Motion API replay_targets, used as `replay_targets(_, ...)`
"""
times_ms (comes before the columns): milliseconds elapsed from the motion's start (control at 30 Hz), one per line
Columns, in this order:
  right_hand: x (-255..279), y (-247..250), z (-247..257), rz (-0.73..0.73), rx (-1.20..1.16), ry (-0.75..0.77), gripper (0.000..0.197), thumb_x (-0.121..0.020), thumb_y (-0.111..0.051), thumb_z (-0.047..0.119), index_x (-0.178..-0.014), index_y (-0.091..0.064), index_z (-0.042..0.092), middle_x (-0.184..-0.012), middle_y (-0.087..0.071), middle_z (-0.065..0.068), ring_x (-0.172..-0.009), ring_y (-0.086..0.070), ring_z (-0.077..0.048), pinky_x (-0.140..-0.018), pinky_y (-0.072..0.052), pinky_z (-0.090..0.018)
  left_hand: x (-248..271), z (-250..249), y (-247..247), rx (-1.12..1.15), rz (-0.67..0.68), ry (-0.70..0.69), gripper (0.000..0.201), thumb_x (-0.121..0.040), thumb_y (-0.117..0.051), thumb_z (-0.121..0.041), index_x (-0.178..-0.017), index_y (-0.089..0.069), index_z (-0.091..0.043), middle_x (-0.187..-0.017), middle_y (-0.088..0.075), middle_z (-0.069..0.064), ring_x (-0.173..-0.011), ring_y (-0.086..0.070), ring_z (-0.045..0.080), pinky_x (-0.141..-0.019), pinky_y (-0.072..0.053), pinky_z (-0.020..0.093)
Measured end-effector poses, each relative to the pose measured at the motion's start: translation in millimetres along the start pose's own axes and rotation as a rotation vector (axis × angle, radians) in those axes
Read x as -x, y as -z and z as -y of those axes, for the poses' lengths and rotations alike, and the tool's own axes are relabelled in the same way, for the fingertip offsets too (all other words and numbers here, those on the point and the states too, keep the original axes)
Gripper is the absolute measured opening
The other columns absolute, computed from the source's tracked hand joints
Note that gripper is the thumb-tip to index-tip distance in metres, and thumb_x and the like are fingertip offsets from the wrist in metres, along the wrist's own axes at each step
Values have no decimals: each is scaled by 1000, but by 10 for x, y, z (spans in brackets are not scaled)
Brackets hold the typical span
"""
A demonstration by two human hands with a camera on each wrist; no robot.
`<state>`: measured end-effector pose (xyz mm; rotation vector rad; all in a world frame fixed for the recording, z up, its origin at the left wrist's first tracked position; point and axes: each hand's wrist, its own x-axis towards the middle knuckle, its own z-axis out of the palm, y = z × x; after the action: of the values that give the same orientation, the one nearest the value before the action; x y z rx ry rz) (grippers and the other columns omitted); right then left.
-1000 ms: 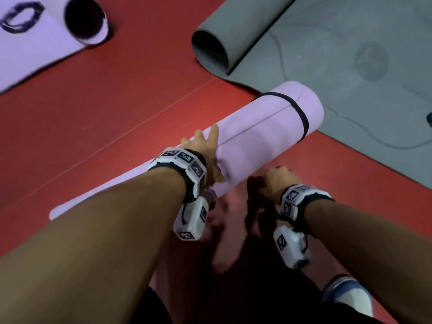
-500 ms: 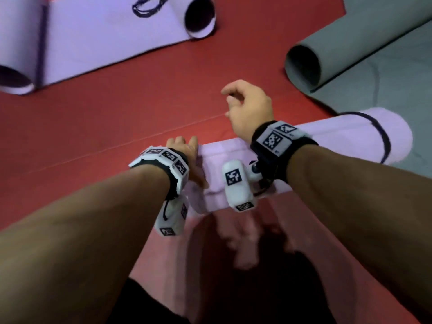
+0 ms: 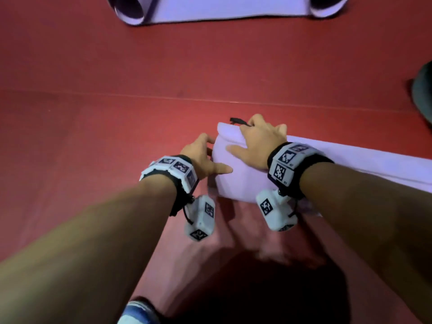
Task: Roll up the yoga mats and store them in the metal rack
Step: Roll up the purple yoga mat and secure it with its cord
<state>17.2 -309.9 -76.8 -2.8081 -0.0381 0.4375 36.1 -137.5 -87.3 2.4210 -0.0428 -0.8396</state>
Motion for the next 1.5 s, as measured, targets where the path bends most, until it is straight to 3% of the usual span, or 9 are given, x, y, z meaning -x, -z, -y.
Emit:
replay_targets(167, -274, 156, -13, 183, 154, 73, 61, -79, -53, 75, -107, -55, 22, -105, -44, -7, -101, -53, -33, -84, -38, -43, -176, 38, -29, 160, 106, 67, 144, -37, -82, -61, -154, -9, -20, -127, -61, 10, -113, -61, 33, -94, -53, 50)
replay_targets(300, -380, 169, 60, 120, 286, 119, 44, -100, -40, 47, -122, -60, 15, -117, -48, -10, -99, -57, -37, -78, -43, -41, -203, -28, 14, 46, 134, -39, 81, -57, -67, -64, -117, -61, -9, -105, -70, 14, -96, -67, 37, -85, -56, 50)
replay_targets(433, -250, 199, 117, 3, 370, 138, 24, -102, -39, 19, -113, -57, 8, -112, -46, -10, -67, -43, -30, -61, -30, -37, -238, -34, -1, -98, 68, -117, 55, -83, -67, -55, -110, -62, -7, -97, -67, 11, -90, -64, 35, -81, -52, 41)
replay_targets(634, -112, 204, 85, -42, 368, 218, 38, -102, -33, 35, -106, -62, 11, -114, -50, -5, -62, -41, -30, -61, -28, -35, -277, -12, 12, 247, 68, -86, 118, -80, -81, -24, -155, 10, -31, -130, -57, 12, -112, -60, 34, -92, -51, 45)
replay_targets(767, -72, 137, -18, -26, 230, 262, 26, -95, -40, 27, -94, -63, 17, -112, -51, 2, -74, -49, -32, -67, -35, -34, -225, -101, 31, 372, 99, -92, 78, -84, -72, -5, -148, -38, -33, -122, -64, 11, -98, -64, 27, -80, -53, 30)
replay_targets(900, -88, 130, -65, -52, 77, 226, 21, -90, -46, 28, -84, -63, 17, -103, -54, 5, -88, -56, -33, -74, -44, -36, -271, -154, 22, 677, 26, 100, 30, -88, -60, -38, -115, -69, -29, -107, -70, 5, -89, -59, 22, -76, -45, 30)
replay_targets(1167, 28, 692, 140, -142, -303, -158, 47, -89, -47, 13, -135, -49, 22, -115, -65, -9, -105, -60, -33, -91, -50, -37, -70, -546, 296, 456, -208, 189, 70, -82, -72, -50, -128, -54, -1, -120, -63, 20, -105, -64, 38, -93, -52, 49)
replay_targets(1267, 173, 1263, 266, -133, -393, -214, 28, -95, -48, 14, -117, -65, 11, -107, -68, -13, -99, -61, -31, -74, -43, -25, 368, -840, 592, 532, -133, 106, 32, -86, -71, -39, -86, -67, -7, -80, -64, 8, -70, -58, 23, -74, -49, 34)
replay_targets(1501, 946, 2572, 624, -285, -518, -200, 8, -87, -57, 17, -80, -59, 21, -72, -53, 1, -81, -53, -28, -69, -37, -28, 1535, -1779, 1267, 339, -179, -127, 35, -88, -66, -32, -119, -57, -19, -108, -68, 11, -101, -63, 32, -94, -50, 41)
